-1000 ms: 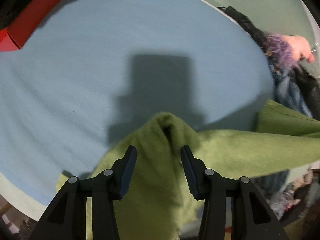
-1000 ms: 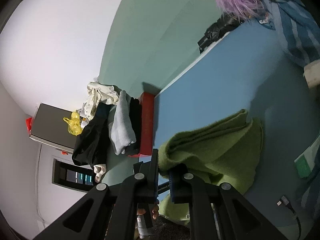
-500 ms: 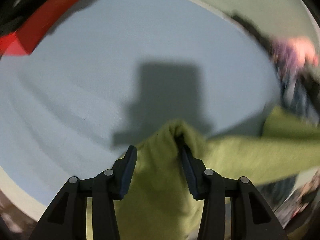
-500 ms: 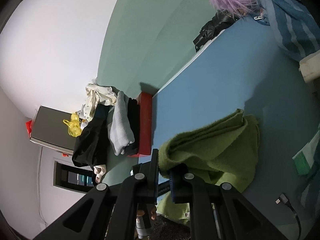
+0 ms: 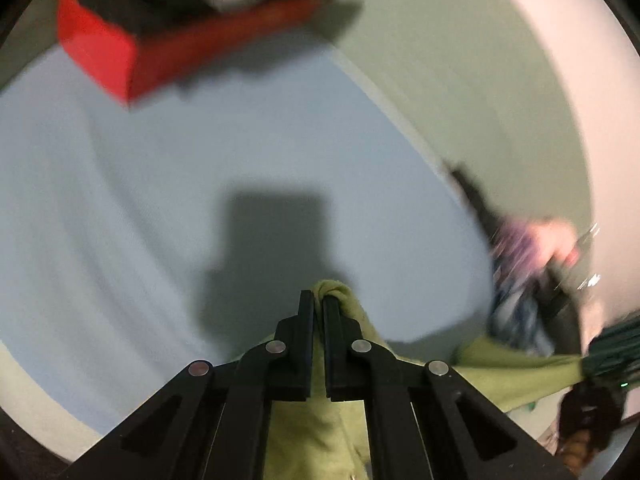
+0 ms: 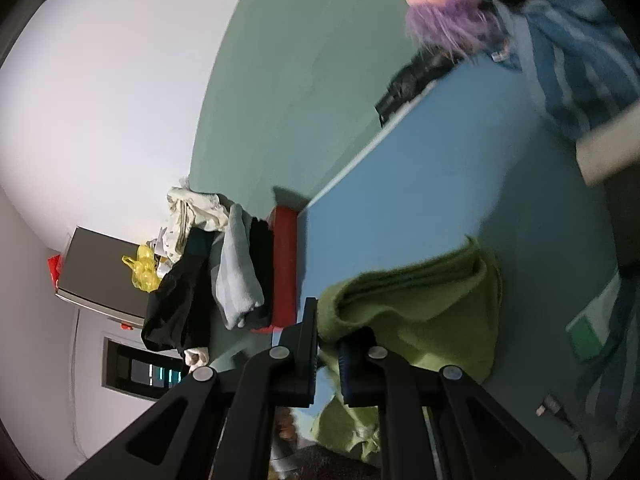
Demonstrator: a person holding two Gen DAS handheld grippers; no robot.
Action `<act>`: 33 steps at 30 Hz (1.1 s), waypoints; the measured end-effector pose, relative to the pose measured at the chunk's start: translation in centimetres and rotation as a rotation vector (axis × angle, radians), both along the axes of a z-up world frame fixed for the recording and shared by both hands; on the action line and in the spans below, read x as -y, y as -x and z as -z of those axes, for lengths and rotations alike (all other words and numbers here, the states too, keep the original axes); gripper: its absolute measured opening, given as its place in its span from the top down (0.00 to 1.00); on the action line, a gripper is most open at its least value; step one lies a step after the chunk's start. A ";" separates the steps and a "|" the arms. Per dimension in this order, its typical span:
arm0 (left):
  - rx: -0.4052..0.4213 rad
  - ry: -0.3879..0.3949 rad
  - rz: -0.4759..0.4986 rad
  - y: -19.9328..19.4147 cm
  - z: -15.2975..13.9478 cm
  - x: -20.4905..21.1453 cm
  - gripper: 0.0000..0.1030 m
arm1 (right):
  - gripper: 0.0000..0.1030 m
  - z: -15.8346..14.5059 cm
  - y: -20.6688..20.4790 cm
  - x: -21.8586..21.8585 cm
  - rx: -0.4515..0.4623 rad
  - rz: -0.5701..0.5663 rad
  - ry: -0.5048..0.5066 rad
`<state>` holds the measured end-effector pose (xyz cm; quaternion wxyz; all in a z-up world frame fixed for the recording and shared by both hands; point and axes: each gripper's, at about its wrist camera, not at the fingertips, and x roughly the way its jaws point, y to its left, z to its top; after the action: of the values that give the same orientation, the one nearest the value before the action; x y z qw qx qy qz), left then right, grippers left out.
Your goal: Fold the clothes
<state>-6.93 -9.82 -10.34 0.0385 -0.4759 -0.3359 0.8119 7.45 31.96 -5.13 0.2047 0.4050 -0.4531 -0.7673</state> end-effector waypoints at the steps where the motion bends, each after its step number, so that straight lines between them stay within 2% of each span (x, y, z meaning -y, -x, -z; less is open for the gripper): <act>1: -0.040 0.004 -0.016 -0.4 -1.9 0.6 0.97 | 0.91 -0.7 0.4 0.0 -0.019 0.001 -0.009; 4: -0.182 0.010 -0.063 -1.8 -7.9 3.0 0.97 | 0.91 -3.7 1.8 0.1 -0.100 0.004 -0.028; 6: -0.303 0.010 -0.092 -3.3 -12.4 5.3 0.97 | 0.91 -6.6 2.5 0.2 -0.191 0.005 -0.023; 7: -0.356 0.034 -0.094 -4.1 -14.5 6.3 0.97 | 0.91 -8.1 2.7 0.2 -0.239 0.006 -0.016; 10: -0.456 0.214 -0.082 -7.8 -19.5 7.2 0.97 | 0.92 -11.5 2.7 0.4 -0.354 0.005 -0.006; 12: -0.439 0.332 -0.045 -8.7 -20.1 6.9 0.97 | 0.92 -12.5 2.4 0.6 -0.395 -0.001 -0.015; 14: -0.364 0.419 0.003 -8.5 -17.6 5.5 0.97 | 0.92 -12.0 2.2 0.8 -0.386 -0.006 -0.031; 16: -0.272 0.459 0.031 -8.7 -13.9 5.6 0.97 | 0.92 -9.7 2.3 0.8 -0.319 -0.006 -0.051; 17: -0.204 0.454 0.049 -8.8 -11.3 5.5 0.97 | 0.92 -8.0 2.3 0.6 -0.270 -0.001 -0.055; 21: 0.097 0.404 0.077 -9.2 0.7 5.3 0.97 | 0.92 1.0 1.8 -0.3 0.000 0.038 -0.106; 22: 0.173 0.392 0.081 -9.3 3.5 5.1 0.97 | 0.92 4.0 1.3 -0.4 0.101 0.044 -0.128; 24: 0.266 0.396 0.106 -9.8 6.7 4.0 0.96 | 0.92 8.4 0.6 -0.5 0.234 0.037 -0.136; 26: 0.293 0.454 0.137 -10.1 6.5 3.4 0.96 | 0.92 12.3 -0.6 -0.4 0.360 0.035 -0.146; 28: 0.319 0.513 0.169 -10.3 6.3 2.8 0.96 | 0.92 14.8 -2.0 -0.7 0.427 0.046 -0.141; 31: 0.350 0.608 0.209 -10.7 5.5 2.0 0.95 | 0.92 16.0 -2.6 -1.6 0.451 0.078 -0.124; 33: 0.299 0.666 0.226 -10.9 3.5 0.8 0.90 | 0.91 16.1 -2.4 -1.6 0.448 0.080 -0.129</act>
<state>3.95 -10.66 -13.85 -0.0785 -0.6097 -0.0012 0.7887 9.85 33.59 -21.19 0.0421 0.5593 -0.4531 -0.6929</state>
